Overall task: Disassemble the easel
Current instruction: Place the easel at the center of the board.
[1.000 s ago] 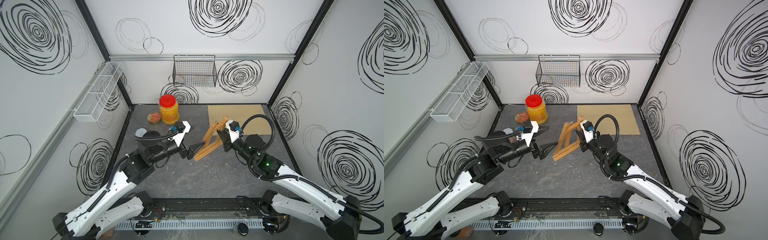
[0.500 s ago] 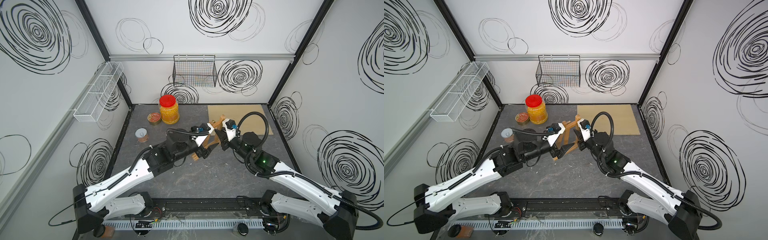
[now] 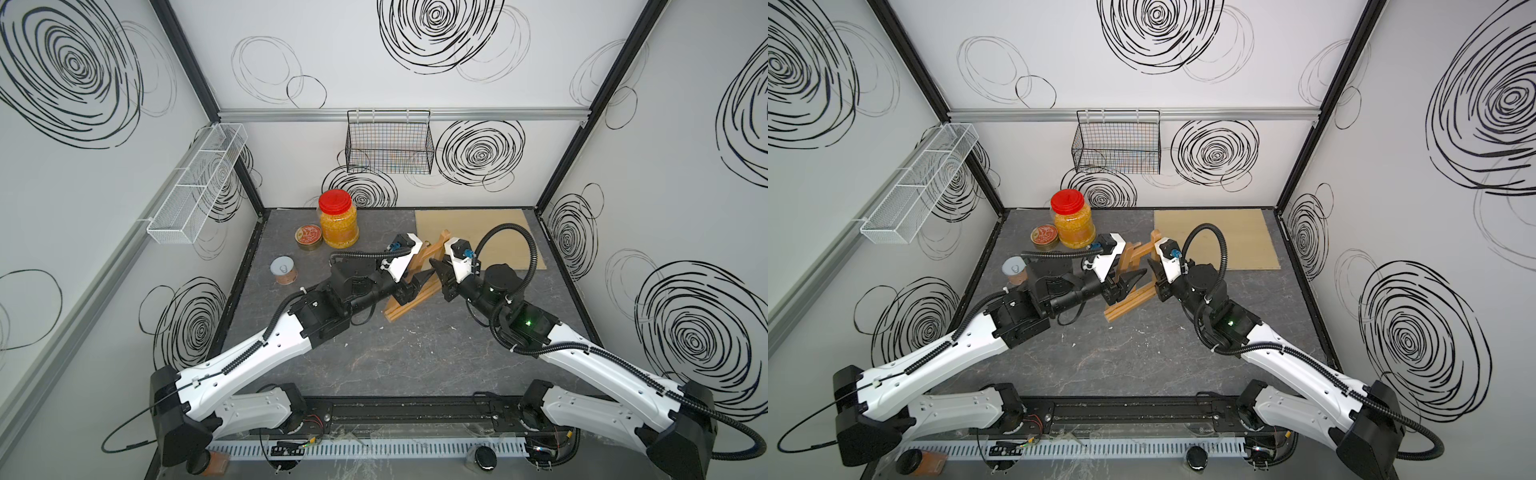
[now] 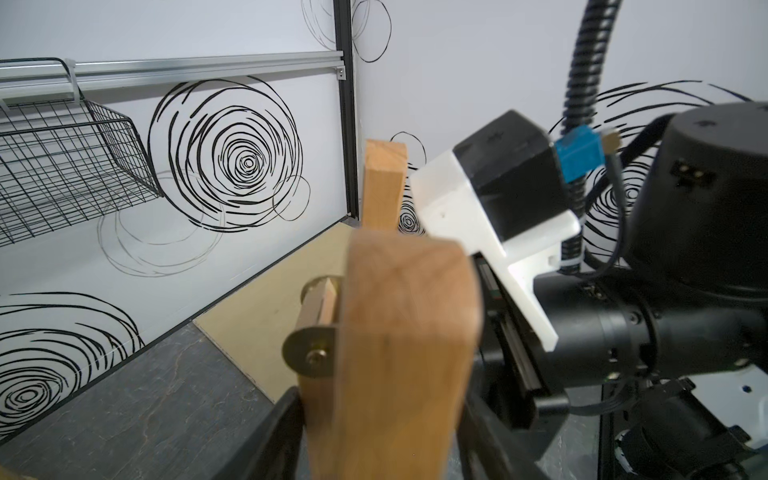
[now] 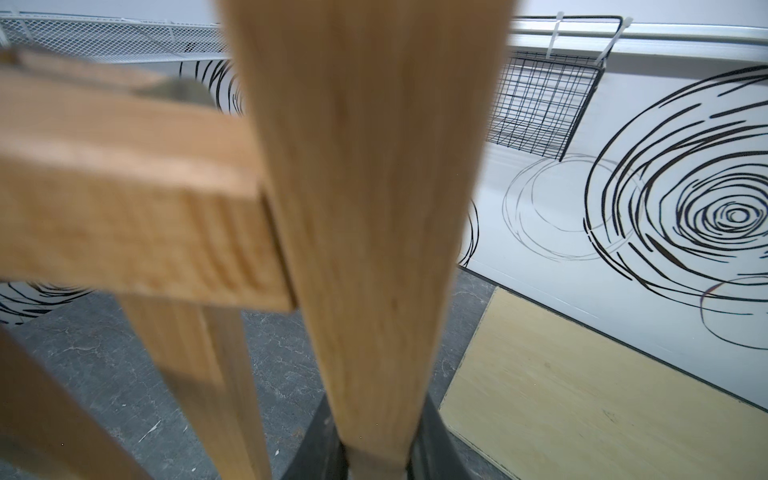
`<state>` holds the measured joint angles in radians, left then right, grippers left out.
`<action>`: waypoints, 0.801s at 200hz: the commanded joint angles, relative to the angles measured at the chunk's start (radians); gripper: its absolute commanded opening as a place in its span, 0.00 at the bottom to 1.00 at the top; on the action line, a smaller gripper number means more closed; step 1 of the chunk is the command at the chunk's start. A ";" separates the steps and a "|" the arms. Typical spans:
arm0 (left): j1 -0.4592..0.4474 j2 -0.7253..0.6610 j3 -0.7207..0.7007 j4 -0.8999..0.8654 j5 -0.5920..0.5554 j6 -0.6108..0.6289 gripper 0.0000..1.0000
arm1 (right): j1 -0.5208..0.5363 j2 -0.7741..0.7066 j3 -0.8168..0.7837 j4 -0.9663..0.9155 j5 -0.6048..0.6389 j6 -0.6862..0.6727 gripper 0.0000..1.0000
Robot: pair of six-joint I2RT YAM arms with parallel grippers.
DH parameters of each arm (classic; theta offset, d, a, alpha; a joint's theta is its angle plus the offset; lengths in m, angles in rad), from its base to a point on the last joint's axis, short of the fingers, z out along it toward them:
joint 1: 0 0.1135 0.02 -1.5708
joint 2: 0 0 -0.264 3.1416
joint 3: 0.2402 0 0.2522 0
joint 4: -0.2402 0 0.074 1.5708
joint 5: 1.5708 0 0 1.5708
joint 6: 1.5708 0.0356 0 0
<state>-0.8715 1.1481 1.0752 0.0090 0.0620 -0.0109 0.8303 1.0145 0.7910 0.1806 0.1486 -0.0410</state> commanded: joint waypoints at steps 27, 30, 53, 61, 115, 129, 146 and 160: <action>0.005 0.048 0.022 0.079 0.061 -0.052 0.50 | 0.005 -0.023 0.026 0.048 -0.040 0.019 0.02; 0.007 0.050 0.023 0.080 0.063 -0.057 0.48 | 0.005 -0.025 0.027 0.047 -0.040 0.019 0.02; 0.015 0.055 0.026 0.088 0.071 -0.085 0.33 | 0.004 -0.025 0.030 0.022 -0.023 0.017 0.03; 0.018 0.055 0.025 0.092 0.072 -0.090 0.28 | 0.004 -0.022 0.035 0.011 -0.016 0.018 0.03; 0.038 0.058 0.000 0.131 0.124 -0.179 0.12 | 0.006 -0.006 0.047 -0.053 -0.004 0.023 0.16; 0.050 0.059 -0.017 0.161 0.147 -0.226 0.09 | 0.005 -0.009 0.045 -0.067 0.000 0.027 0.25; 0.071 0.059 -0.041 0.194 0.162 -0.292 0.03 | 0.006 -0.014 0.048 -0.096 0.002 0.036 0.39; 0.096 0.063 -0.060 0.216 0.169 -0.354 0.01 | 0.006 -0.019 0.055 -0.131 -0.002 0.046 0.48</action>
<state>-0.7967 1.2140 1.0367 0.0746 0.1116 -0.2153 0.8310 1.0115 0.8032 0.0921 0.1539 -0.0063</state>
